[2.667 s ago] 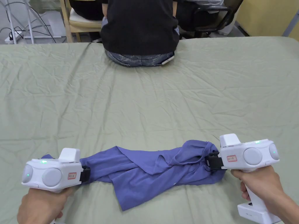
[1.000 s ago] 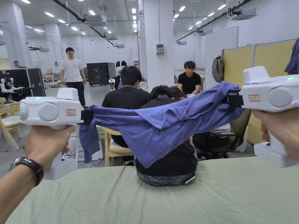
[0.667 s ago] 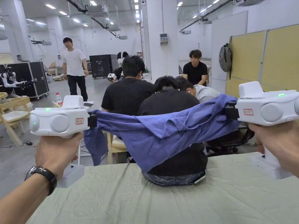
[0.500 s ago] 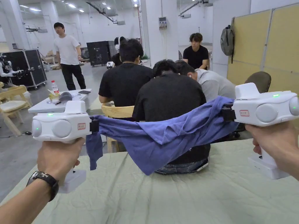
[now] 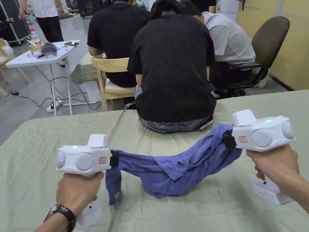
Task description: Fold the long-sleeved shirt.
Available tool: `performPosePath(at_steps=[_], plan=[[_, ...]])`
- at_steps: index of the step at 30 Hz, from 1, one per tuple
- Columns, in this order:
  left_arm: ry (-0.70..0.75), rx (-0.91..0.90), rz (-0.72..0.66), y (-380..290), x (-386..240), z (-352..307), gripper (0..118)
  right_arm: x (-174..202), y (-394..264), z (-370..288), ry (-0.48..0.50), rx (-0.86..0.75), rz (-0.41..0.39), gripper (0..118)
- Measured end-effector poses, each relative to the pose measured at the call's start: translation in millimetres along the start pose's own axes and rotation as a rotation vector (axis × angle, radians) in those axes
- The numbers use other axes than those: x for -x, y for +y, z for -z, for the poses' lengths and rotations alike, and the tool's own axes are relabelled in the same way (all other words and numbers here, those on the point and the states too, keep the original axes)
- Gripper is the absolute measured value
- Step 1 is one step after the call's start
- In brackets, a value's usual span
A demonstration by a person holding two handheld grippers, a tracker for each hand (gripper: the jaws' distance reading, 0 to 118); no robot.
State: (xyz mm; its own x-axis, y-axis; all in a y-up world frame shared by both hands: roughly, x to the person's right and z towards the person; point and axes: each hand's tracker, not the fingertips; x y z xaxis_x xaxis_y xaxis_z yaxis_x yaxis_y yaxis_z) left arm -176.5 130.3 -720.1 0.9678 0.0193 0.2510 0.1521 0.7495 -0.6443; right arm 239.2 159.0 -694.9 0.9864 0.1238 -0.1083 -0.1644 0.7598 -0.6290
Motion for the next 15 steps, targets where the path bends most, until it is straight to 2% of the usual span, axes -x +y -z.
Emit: performPosePath(at_steps=[3,6,10,15], plan=[[-0.017,0.034,-0.017,-22,-4,2,11,4,-25,8,0.007,0.026,-0.059,31],[-0.02,0.043,-0.016,-40,4,-10,11,4,-49,-13,0.019,0.029,-0.049,31],[-0.039,0.045,-0.019,-72,6,-46,11,1,-85,-51,0.041,0.057,0.035,31],[-0.071,0.094,-0.02,-128,-5,-93,11,16,-143,-106,0.075,0.081,-0.02,31]])
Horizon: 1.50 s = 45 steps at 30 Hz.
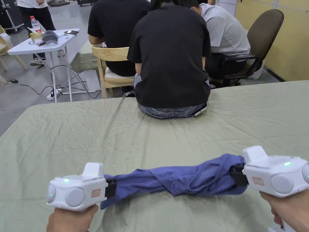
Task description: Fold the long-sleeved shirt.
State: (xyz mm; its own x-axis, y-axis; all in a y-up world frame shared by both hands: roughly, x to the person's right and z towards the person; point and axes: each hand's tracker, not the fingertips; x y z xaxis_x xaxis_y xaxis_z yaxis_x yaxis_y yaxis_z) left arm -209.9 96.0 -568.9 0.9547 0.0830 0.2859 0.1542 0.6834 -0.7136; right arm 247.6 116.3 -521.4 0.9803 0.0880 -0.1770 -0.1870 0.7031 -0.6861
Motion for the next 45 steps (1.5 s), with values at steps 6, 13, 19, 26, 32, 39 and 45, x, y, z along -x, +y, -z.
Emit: performPosePath(at_steps=[6,13,19,26,32,39,45], plan=[[-0.032,0.079,0.018,-93,-19,-46,11,21,-75,-56,0.045,0.046,0.005,31],[-0.047,0.171,-0.003,-171,-27,-82,11,31,-137,-102,0.077,0.097,0.044,31],[-0.047,0.207,-0.004,-184,-28,-82,14,35,-150,-101,0.089,0.137,0.044,34],[-0.01,0.153,-0.038,-180,-37,-117,70,39,-148,-126,0.039,0.108,0.0,75],[0.014,0.049,-0.065,-178,-41,-174,65,40,-146,-190,0.013,-0.05,0.09,72],[0.011,-0.046,-0.068,-187,-55,-219,9,55,-162,-239,0.027,-0.135,0.144,10],[-0.015,0.003,-0.066,-187,-52,-214,0,58,-172,-238,0.058,-0.109,0.195,6]])
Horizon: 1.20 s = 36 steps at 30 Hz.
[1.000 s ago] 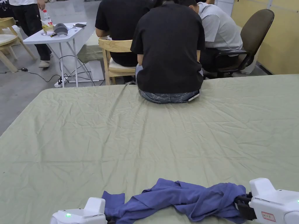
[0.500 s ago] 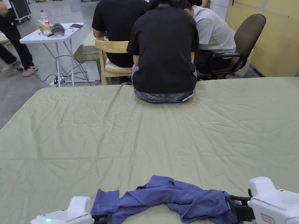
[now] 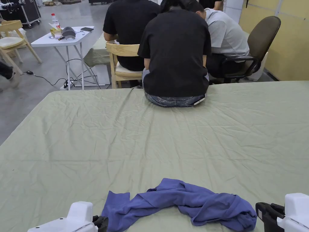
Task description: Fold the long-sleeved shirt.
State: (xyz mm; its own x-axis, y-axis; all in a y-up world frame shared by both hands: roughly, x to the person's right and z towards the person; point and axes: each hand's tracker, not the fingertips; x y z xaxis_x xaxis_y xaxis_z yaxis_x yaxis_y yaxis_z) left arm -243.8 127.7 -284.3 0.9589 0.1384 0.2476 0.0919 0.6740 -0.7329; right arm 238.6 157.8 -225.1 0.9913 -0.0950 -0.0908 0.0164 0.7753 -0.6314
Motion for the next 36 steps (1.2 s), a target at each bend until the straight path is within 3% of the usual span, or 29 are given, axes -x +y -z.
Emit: performPosePath(at_steps=[6,7,9,10,17,22,27,29,31,34,36], plan=[[0.015,0.052,0.023,26,19,27,1,3,-1,15,0.009,0.039,-0.035,2],[0.032,0.067,0.013,33,22,35,12,5,-1,18,0.012,0.04,-0.046,2],[0.047,0.12,0.001,45,32,54,47,5,-1,24,0.016,0.05,-0.052,2],[0.039,0.127,-0.004,49,38,64,55,4,-1,28,0.02,0.056,-0.051,2],[0.05,0.219,0.048,81,50,143,54,0,0,53,0.017,0.104,-0.04,2],[0.077,0.386,0.029,67,57,218,56,-4,-5,71,0.007,0.144,-0.042,2],[0.096,0.315,0.079,58,49,218,53,-9,-8,78,-0.001,0.159,-0.038,2],[0.097,0.295,0.084,53,48,212,38,-10,-9,83,-0.005,0.165,-0.037,2],[0.13,0.236,0.059,51,44,207,7,-11,-9,82,-0.019,0.168,-0.045,2],[0.124,0.256,0.09,47,38,203,6,-17,-4,79,-0.022,0.156,-0.041,3],[0.12,0.264,0.071,49,43,203,6,-24,4,80,-0.072,0.136,-0.057,19]])
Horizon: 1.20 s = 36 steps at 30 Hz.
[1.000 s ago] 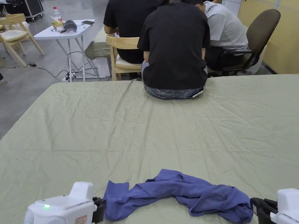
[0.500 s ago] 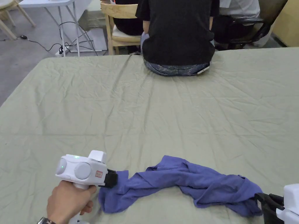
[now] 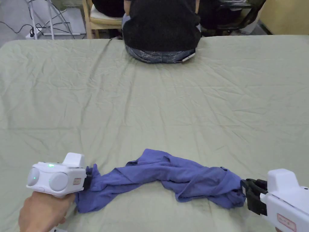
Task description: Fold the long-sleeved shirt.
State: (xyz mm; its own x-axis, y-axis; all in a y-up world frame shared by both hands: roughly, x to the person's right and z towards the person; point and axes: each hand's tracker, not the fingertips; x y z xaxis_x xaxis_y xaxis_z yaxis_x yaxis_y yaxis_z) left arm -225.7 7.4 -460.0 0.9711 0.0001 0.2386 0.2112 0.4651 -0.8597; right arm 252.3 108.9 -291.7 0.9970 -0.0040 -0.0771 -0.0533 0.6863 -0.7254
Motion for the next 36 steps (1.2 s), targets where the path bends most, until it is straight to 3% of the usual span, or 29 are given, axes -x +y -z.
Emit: performPosePath(at_steps=[2,3,6,10,12,15,17,19,21,23,24,25,26,28,30,36], plan=[[0.0,0.011,0.002,1,-2,2,6,-7,11,5,-0.073,0.046,-0.06,79],[0.003,0.019,0.016,1,-4,2,6,-11,17,11,-0.082,0.084,-0.092,93],[0.009,0.035,0.017,2,-8,3,6,-30,36,26,0.004,0.087,-0.053,82],[0.018,0.032,0.024,-1,-11,2,6,-60,55,73,0.178,0.289,0.169,82],[0.015,0.026,0.018,-2,-10,-1,6,-64,55,97,0.166,0.315,0.201,82],[0.011,0.018,0.012,-4,-11,-2,6,-63,50,132,0.125,0.368,0.169,78],[0.009,0.018,0.011,-2,-9,-2,6,-63,41,153,0.142,0.461,0.222,71],[0.011,0.018,0.016,-3,-11,-3,6,-56,30,164,0.139,0.489,0.282,72],[0.016,0.015,0.019,-3,-11,-3,6,-54,31,159,0.107,0.444,0.275,71],[0.021,0.011,0.026,-4,-13,-3,6,-54,31,152,0.102,0.42,0.268,60],[0.022,0.008,0.027,-4,-12,-2,6,-54,33,149,0.122,0.394,0.245,45],[0.024,0.005,0.029,-4,-12,-3,6,-54,34,146,0.147,0.365,0.248,20],[0.027,0.001,0.03,-5,-13,-4,6,-53,34,140,0.101,0.365,0.249,18],[0.031,-0.012,0.025,-4,-13,-9,5,-50,35,134,0.154,0.343,0.259,13],[0.021,-0.041,0.02,-3,-10,-25,5,-42,45,118,0.116,0.273,0.222,12],[0.003,-0.176,-0.017,13,2,-86,5,-29,70,59,0.149,0.106,0.171,11]])
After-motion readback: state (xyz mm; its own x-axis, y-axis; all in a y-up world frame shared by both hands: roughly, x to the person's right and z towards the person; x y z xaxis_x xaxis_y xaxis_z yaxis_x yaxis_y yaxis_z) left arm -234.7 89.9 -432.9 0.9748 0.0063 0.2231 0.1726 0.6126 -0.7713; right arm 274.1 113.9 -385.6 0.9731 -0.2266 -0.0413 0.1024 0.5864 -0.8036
